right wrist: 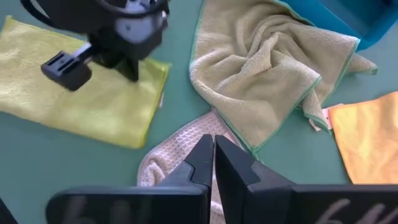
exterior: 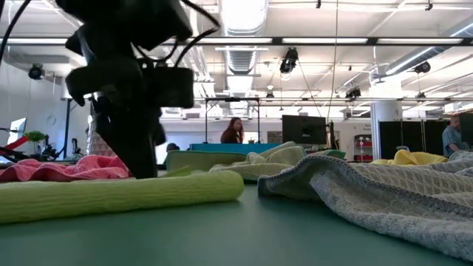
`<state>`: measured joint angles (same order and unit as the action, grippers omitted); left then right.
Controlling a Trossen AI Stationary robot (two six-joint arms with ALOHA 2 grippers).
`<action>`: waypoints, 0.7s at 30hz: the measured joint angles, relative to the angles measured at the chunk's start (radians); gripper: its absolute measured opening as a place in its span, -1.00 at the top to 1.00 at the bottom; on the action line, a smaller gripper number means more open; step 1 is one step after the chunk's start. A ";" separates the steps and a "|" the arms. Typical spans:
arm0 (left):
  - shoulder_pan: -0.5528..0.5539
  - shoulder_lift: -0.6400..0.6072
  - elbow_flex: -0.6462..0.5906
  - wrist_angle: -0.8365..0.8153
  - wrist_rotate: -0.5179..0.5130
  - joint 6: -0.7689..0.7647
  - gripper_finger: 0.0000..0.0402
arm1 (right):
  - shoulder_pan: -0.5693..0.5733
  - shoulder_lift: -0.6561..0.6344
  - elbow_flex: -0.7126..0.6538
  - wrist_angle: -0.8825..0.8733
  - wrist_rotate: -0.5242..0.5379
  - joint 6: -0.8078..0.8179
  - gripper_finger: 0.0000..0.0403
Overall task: Fold microfiber towels
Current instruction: Fold the green microfiber towel
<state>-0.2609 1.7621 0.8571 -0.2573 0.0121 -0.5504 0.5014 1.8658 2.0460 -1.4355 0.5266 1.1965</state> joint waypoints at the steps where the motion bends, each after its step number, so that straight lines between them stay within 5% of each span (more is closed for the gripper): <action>1: -0.001 -0.010 -0.021 0.003 -0.021 -0.045 1.00 | 0.000 0.000 0.000 -0.002 0.000 0.000 0.96; 14: -0.015 -0.329 -0.335 -0.016 -0.143 -0.580 1.00 | 0.001 0.000 0.000 -0.009 -0.003 -0.057 0.96; 21: -0.031 -0.516 -0.381 -0.049 -0.153 -0.615 1.00 | 0.007 0.000 0.000 -0.012 -0.010 -0.118 0.96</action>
<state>-0.2924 1.2459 0.4763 -0.3064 -0.1413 -1.1650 0.5087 1.8656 2.0460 -1.4475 0.5167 1.0781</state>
